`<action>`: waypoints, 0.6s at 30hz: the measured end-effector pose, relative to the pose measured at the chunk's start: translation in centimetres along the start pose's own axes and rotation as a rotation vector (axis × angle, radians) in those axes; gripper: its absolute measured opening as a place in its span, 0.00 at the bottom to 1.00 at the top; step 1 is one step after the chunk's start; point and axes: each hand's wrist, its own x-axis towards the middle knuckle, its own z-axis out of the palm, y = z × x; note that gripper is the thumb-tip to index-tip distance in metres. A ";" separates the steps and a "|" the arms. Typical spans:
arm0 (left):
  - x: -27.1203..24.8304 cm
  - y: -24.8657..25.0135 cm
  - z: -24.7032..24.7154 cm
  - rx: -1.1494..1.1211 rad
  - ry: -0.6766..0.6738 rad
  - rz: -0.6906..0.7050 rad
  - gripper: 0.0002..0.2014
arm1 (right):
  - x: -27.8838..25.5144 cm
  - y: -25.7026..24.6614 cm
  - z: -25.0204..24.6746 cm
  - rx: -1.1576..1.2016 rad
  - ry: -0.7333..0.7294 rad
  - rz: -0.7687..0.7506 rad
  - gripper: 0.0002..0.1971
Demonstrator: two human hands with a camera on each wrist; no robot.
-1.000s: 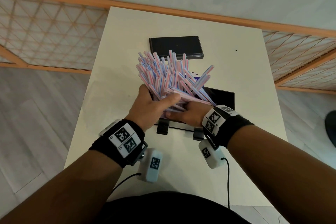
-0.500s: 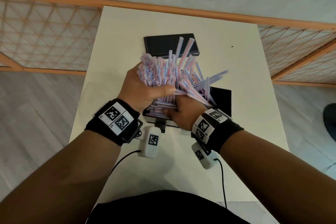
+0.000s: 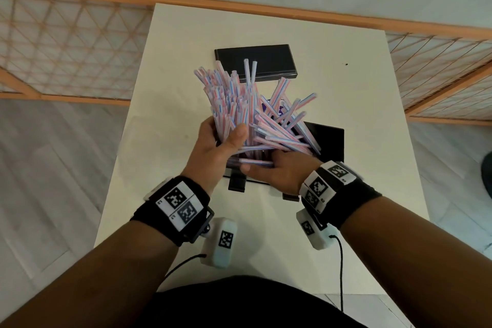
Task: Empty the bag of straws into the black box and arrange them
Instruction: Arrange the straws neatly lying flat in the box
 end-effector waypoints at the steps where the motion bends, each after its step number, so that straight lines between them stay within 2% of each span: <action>1: 0.0 -0.2 0.1 0.001 -0.015 0.001 0.56 | 0.3 0.1 0.2 0.019 0.018 0.003 0.41; 2: 0.0 -0.3 0.2 0.005 -0.025 -0.003 0.55 | 0.6 0.0 0.3 0.044 0.048 -0.026 0.39; 5: 0.3 -0.8 -0.2 0.062 -0.027 -0.031 0.47 | 0.2 -0.7 0.0 0.042 0.140 -0.142 0.25; 7: 0.5 -1.3 -0.7 0.160 -0.032 -0.038 0.46 | -0.3 -0.7 -0.1 0.001 0.182 -0.197 0.18; 10: 0.3 -1.8 -1.5 0.343 0.019 -0.070 0.49 | -1.0 0.9 0.0 -0.116 0.131 -0.186 0.23; 12: -0.4 -1.5 -1.9 0.457 0.083 -0.100 0.50 | -1.8 2.2 0.0 -0.134 0.182 -0.181 0.19; 13: -0.8 -1.1 -2.1 0.523 0.111 -0.093 0.46 | -2.5 2.6 0.0 -0.122 0.237 -0.187 0.19; 15: -1.5 -0.3 -2.6 0.666 0.167 -0.042 0.31 | -3.6 3.4 0.1 -0.059 0.370 -0.169 0.22; 18: -2.0 0.9 -3.3 0.845 0.178 0.082 0.14 | -3.9 4.9 0.0 0.027 0.521 -0.063 0.13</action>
